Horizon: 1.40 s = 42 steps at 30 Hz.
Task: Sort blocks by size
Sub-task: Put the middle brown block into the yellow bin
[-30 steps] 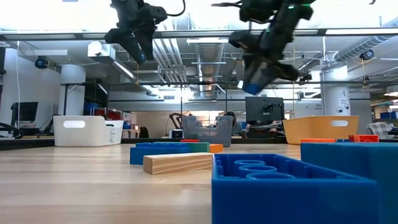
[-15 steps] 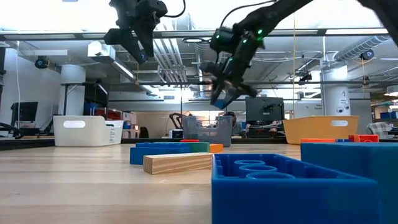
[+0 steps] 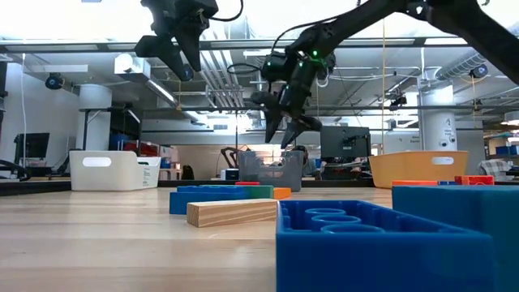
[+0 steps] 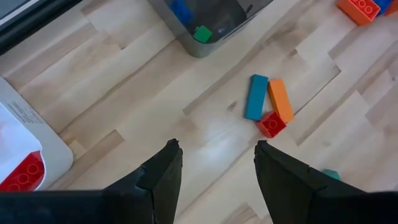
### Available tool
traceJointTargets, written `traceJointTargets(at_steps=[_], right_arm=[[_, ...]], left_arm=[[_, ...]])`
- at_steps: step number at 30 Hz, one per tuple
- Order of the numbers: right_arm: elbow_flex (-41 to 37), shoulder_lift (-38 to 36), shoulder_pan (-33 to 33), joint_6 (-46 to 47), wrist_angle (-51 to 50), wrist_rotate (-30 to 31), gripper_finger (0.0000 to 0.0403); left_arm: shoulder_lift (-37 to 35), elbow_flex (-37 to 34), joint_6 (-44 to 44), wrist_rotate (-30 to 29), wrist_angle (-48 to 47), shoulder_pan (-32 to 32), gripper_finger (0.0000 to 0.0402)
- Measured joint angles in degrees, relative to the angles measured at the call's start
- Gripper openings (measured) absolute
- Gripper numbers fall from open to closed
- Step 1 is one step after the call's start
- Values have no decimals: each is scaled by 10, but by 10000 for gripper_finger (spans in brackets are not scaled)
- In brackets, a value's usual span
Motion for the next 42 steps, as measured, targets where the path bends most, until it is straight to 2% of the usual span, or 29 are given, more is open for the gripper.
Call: traceJointTargets(at_steps=[5, 11, 18, 22, 30, 37, 42], right_arm=[[15, -28, 5, -29, -28, 6, 231], [9, -99, 22, -54, -74, 14, 239], [6, -172, 58, -66, -124, 94, 231], [4, -201, 74, -58, -139, 104, 229], [-52, -263, 82, -46, -152, 115, 243], [-136, -323, 82, -43, -127, 115, 258], [-187, -349, 82, -23, -99, 115, 268]], left_arm=[[0, 0, 0, 3, -9, -7, 178], [0, 0, -9, 14, -35, -26, 178], [0, 0, -75, 63, -86, -69, 178], [0, 0, -141, 85, -93, -111, 178], [1, -8, -309, 105, -81, -250, 178], [2, -58, -481, 83, -51, -378, 178], [17, -104, -584, 79, 13, -451, 178]])
